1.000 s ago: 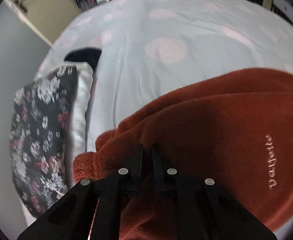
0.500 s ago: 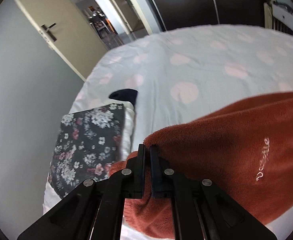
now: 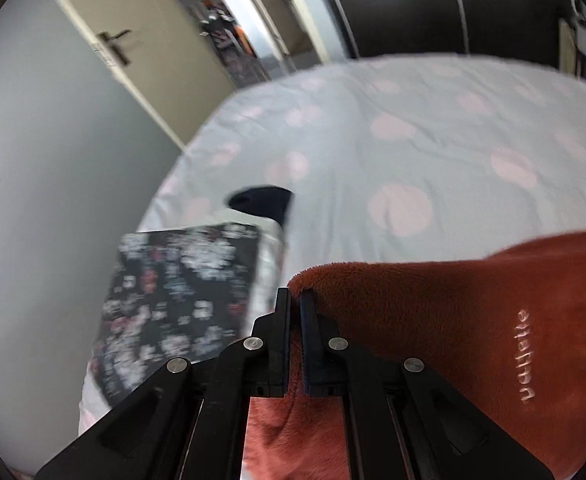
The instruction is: Fold clothes
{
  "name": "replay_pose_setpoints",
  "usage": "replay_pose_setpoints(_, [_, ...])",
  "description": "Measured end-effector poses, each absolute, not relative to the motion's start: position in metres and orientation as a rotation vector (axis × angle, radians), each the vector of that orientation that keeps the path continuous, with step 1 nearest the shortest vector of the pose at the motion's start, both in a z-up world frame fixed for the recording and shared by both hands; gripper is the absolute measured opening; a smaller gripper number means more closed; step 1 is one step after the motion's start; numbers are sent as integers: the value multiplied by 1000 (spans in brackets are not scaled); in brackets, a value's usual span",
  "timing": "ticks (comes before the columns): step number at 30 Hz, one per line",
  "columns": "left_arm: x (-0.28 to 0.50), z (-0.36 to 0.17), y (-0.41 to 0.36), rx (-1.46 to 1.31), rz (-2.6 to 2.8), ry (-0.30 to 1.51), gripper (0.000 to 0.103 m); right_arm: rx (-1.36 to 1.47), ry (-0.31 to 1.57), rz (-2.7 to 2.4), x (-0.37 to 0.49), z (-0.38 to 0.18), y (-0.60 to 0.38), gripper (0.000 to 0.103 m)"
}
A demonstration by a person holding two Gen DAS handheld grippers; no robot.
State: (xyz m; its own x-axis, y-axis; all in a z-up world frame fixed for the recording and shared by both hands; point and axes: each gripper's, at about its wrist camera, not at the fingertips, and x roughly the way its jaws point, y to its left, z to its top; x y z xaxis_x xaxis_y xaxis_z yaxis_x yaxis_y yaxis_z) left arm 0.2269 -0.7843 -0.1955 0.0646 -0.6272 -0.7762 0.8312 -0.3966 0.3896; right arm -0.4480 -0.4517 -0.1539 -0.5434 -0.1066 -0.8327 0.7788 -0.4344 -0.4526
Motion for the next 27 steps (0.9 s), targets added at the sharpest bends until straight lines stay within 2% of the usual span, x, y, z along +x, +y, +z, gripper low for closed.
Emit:
replay_pose_setpoints(4, [212,-232,-792,1258,-1610,272,9,1121,1056,-1930,-452,-179,-450,1])
replay_pose_setpoints(7, [213,-241,-793,1271,-1594,294,9,1203,909,-1866,-456,-189,-445,12])
replay_pose_setpoints(8, [214,-241,-793,1266,-1593,302,10,1207,855,-1861,-457,-188,-443,21])
replay_pose_setpoints(10, [216,-242,-792,1255,-1592,318,11,1250,701,-1857,-464,-187,-438,29])
replay_pose_setpoints(12, [218,-244,-790,1254,-1596,329,11,1314,562,-1840,-471,-191,-434,32])
replay_pose_setpoints(15, [216,-248,-784,1287,-1590,297,12,1349,504,-1849,-474,-204,-434,37])
replay_pose_setpoints(21, [214,-255,-784,1324,-1575,277,12,1451,502,-1836,-471,-247,-441,36])
replay_pose_setpoints(22, [214,-256,-784,1326,-1572,279,12,1443,514,-1851,-467,-250,-442,32])
replay_pose_setpoints(23, [214,-254,-782,1322,-1569,273,12,1419,530,-1853,-463,-249,-445,21])
replay_pose_setpoints(27, [216,-244,-777,1299,-1561,248,6,1254,707,-1899,-437,-225,-453,18])
